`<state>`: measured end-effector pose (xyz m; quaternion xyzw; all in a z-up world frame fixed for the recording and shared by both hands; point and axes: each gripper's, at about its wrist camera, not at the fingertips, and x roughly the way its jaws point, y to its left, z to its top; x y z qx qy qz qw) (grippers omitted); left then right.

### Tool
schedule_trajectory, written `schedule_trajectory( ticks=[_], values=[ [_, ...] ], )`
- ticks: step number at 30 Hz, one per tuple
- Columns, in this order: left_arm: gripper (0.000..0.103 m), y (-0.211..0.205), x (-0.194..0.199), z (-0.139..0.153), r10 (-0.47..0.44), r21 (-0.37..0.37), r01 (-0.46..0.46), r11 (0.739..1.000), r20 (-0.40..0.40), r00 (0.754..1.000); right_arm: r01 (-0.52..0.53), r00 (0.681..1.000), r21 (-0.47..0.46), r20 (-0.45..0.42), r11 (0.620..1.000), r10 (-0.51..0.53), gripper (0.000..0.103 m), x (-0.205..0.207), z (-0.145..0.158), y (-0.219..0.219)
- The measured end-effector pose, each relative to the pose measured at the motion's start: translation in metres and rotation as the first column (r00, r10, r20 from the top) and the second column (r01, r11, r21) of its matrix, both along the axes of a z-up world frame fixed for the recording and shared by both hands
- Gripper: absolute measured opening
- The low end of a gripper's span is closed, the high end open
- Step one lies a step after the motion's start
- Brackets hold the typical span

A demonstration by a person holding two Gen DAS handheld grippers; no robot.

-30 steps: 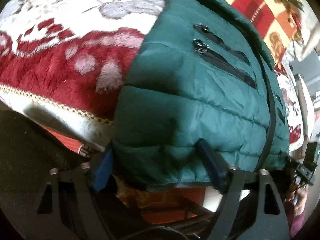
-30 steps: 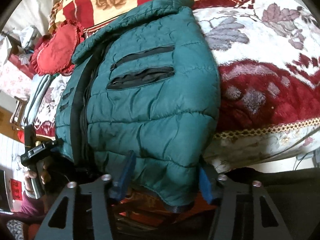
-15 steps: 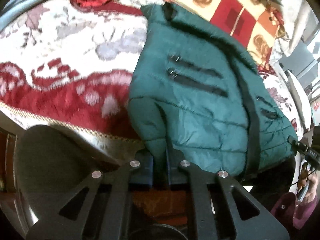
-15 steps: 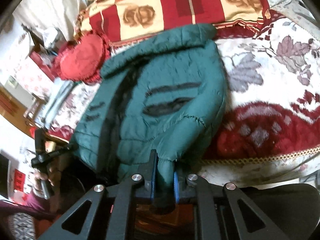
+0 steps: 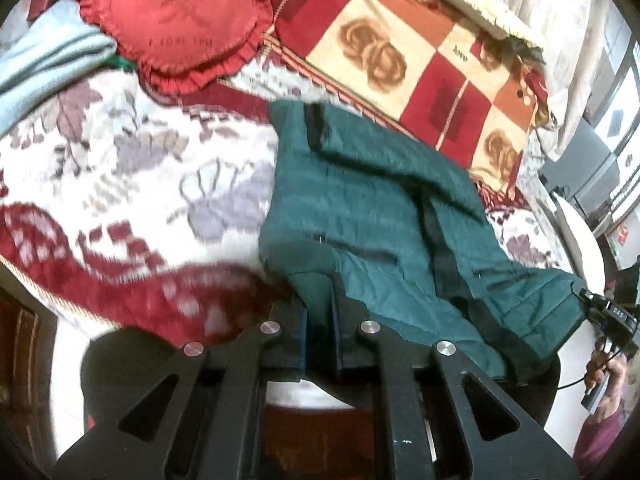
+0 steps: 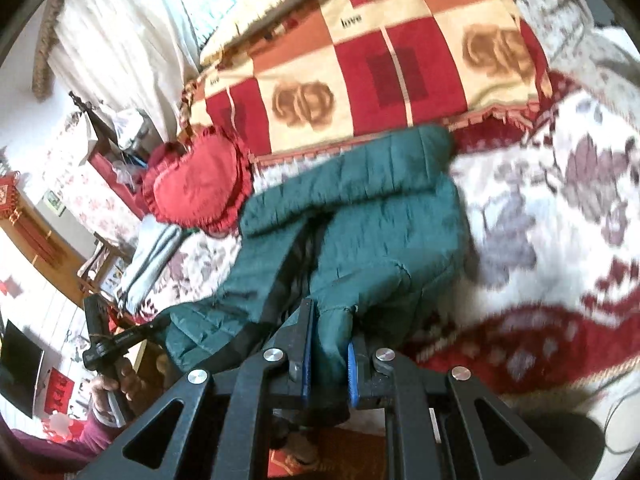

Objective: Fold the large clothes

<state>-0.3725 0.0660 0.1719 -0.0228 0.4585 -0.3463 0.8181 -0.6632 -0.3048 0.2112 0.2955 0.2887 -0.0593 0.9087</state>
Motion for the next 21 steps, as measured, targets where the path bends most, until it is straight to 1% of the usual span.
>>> schedule_trajectory(
  ticks=[3,8,14,21],
  values=[
    [0.008,-0.008,0.006,0.011,0.013,0.007,-0.014,1.0,0.043,0.999,0.016,1.0,-0.011,0.02,1.0,-0.016,0.012,0.011,0.008,-0.009],
    [0.008,-0.023,0.021,0.022,0.026,0.008,-0.027,1.0,0.077,0.997,0.048,0.998,-0.019,0.037,0.999,-0.047,0.012,0.032,0.015,-0.028],
    [0.009,-0.041,0.042,0.035,0.045,0.004,-0.046,0.999,0.111,0.993,0.079,0.997,-0.056,0.027,0.995,-0.078,0.012,0.063,0.025,-0.05],
    [0.009,-0.062,0.066,0.044,0.053,0.021,-0.057,0.998,0.143,0.988,0.096,0.995,-0.084,0.012,0.992,-0.095,0.012,0.091,0.031,-0.066]
  ],
)
